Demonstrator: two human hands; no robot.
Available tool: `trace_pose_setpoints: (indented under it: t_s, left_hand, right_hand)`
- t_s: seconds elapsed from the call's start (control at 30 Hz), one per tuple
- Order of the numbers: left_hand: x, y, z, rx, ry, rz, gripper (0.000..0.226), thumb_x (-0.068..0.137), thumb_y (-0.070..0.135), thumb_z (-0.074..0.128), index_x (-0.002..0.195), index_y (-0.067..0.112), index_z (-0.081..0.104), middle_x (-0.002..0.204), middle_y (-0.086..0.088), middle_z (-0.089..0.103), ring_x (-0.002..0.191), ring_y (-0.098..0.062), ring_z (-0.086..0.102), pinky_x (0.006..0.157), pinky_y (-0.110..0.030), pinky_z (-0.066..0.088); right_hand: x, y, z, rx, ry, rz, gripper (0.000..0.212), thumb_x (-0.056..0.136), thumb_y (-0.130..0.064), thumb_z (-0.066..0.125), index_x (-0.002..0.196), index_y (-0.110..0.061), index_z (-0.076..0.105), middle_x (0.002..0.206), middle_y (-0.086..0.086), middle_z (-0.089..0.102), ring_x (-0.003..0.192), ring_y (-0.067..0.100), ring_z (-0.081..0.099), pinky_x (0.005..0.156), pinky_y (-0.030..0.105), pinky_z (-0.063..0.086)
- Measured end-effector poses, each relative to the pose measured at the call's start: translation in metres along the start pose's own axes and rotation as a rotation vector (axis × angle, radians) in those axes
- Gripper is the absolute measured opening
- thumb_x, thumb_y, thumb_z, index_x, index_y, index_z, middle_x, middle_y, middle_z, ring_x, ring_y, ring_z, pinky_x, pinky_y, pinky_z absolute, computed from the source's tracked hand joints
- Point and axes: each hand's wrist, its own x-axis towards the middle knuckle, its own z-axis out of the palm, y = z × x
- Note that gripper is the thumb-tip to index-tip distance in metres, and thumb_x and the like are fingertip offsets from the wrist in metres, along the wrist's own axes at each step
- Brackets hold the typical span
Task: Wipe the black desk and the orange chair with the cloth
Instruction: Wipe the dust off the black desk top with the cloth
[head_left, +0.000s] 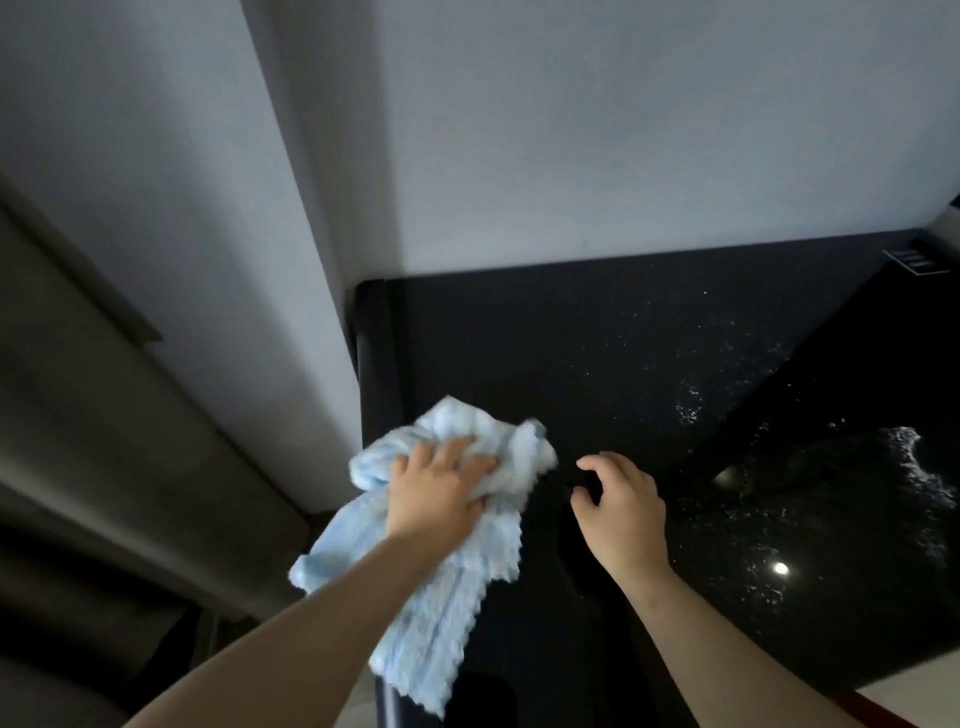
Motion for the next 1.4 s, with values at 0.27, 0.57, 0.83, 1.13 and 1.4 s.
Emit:
trace_pose_setpoints:
  t_s: [0.27,0.57,0.83,1.13,1.4]
  left_hand:
    - [0.039,-0.068,-0.022,0.020,-0.039,-0.275,0.059,0.088,0.055,0.047,0.141,0.047,0.021,0.155,0.004,0.009,0.140,-0.033,0.011,0.108,-0.052,0.019]
    - [0.066,0.000,-0.007,-0.131,-0.041,0.253,0.045,0.087,0.032,0.054,0.130,0.042,0.046,0.147,0.008,0.033,0.131,-0.025,0.031,0.108,-0.039,0.018]
    - [0.149,-0.035,-0.031,0.041,-0.174,-0.342,0.069,0.080,0.073,0.039,0.141,0.052,0.012,0.156,0.003,-0.003,0.140,-0.038,0.003,0.108,-0.060,0.013]
    - [0.170,-0.031,-0.013,-0.121,0.104,0.222,0.053,0.075,0.022,0.070,0.124,0.038,0.058,0.147,-0.009,0.038,0.124,-0.041,0.041,0.098,-0.051,0.035]
    - [0.250,-0.005,-0.015,0.019,-0.043,-0.363,0.059,0.084,0.058,0.047,0.138,0.050,0.024,0.154,0.006,0.009,0.133,-0.039,0.020,0.101,-0.057,0.026]
  right_hand:
    - [0.021,-0.006,-0.006,-0.105,-0.056,-0.036,0.036,0.091,-0.026,0.054,0.127,-0.029,0.052,0.138,-0.006,0.045,0.128,0.018,0.040,0.102,0.036,0.038]
    - [0.050,-0.003,-0.006,-0.072,-0.058,-0.006,0.034,0.091,-0.027,0.052,0.125,-0.029,0.052,0.137,-0.008,0.046,0.126,0.017,0.040,0.101,0.034,0.037]
    - [0.087,-0.007,-0.002,-0.041,-0.060,0.004,0.034,0.092,-0.028,0.051,0.126,-0.029,0.051,0.138,-0.009,0.044,0.129,0.015,0.037,0.104,0.033,0.033]
    - [0.130,0.003,-0.002,-0.016,-0.009,-0.004,0.031,0.090,-0.024,0.054,0.121,-0.027,0.056,0.134,-0.009,0.048,0.124,0.016,0.042,0.101,0.034,0.038]
    - [0.161,0.016,-0.007,-0.014,0.026,0.011,0.033,0.091,-0.025,0.054,0.124,-0.027,0.054,0.136,-0.009,0.047,0.127,0.016,0.039,0.103,0.033,0.033]
